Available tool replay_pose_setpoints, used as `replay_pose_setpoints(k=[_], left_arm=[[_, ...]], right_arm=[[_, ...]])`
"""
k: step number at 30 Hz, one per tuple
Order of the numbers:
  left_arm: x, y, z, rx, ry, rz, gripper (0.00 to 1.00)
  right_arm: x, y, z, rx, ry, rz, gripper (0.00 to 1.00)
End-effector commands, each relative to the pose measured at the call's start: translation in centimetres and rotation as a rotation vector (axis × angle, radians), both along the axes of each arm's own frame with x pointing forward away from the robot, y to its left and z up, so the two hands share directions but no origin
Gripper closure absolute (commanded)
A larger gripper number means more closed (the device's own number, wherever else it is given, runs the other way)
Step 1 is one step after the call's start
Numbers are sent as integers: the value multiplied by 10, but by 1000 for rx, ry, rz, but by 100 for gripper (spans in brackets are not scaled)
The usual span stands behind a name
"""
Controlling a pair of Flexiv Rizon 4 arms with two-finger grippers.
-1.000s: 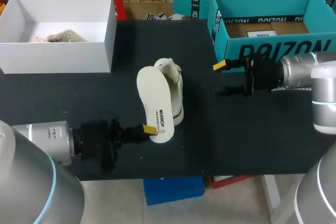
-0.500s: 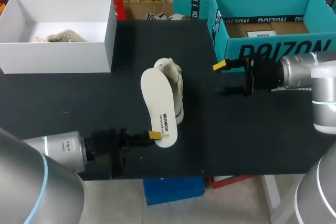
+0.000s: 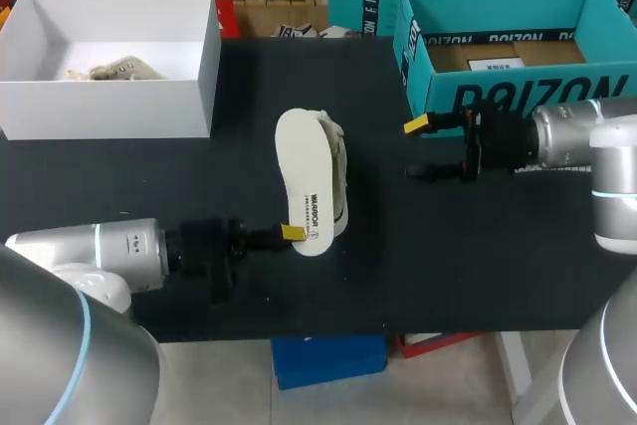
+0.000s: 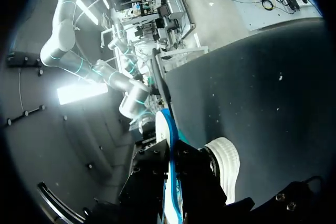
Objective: Take the shoe out of the shoebox, open the shoe tongue, remove and reinsert the insole, then place the shoe into the shoebox
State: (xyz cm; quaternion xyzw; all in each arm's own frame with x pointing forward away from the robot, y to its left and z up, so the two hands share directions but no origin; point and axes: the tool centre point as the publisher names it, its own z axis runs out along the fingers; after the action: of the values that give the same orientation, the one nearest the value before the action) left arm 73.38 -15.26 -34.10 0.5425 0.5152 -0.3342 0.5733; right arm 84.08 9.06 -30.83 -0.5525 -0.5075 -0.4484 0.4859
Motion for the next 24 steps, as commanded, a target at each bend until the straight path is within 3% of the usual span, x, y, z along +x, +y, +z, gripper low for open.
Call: replay_pose_setpoints(k=[1, 10, 24], left_arm=[[23, -7, -1, 14, 6, -23, 100], [42, -21, 2, 26, -8, -29, 100], [43, -23, 5, 22, -24, -19, 100]], right_arm=[[0, 2, -1, -1, 0, -2, 0], [0, 2, -1, -1, 0, -2, 0], [0, 2, -1, -1, 0, -2, 0]])
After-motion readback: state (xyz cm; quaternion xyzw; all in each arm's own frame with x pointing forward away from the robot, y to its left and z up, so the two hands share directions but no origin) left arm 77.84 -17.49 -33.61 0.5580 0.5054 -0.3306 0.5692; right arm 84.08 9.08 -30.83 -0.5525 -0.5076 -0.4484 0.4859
